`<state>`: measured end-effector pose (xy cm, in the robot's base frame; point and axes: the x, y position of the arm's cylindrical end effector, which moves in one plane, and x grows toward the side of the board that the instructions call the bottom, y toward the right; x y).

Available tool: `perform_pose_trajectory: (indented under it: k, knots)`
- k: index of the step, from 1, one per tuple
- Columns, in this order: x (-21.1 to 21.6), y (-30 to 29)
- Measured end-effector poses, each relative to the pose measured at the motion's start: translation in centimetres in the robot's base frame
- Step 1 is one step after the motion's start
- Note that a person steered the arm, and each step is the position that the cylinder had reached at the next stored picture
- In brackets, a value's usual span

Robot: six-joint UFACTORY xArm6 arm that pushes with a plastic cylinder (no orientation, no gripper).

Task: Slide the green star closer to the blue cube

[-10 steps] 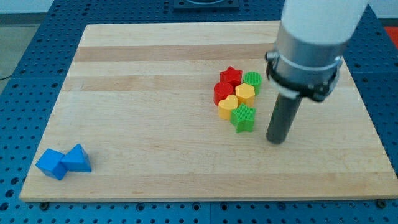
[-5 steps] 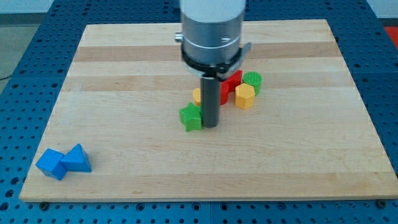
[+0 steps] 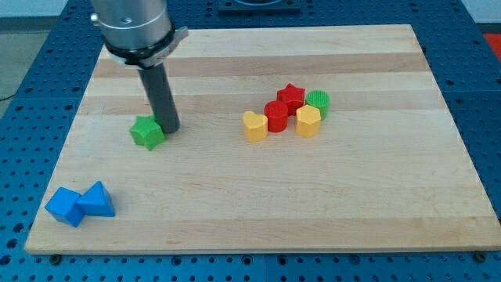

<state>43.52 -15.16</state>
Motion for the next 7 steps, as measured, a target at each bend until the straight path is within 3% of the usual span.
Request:
perform_pose_trajectory:
  k: [3,7]
  knots:
    - [-0.3,-3.6]
    - [2.4,-6.9]
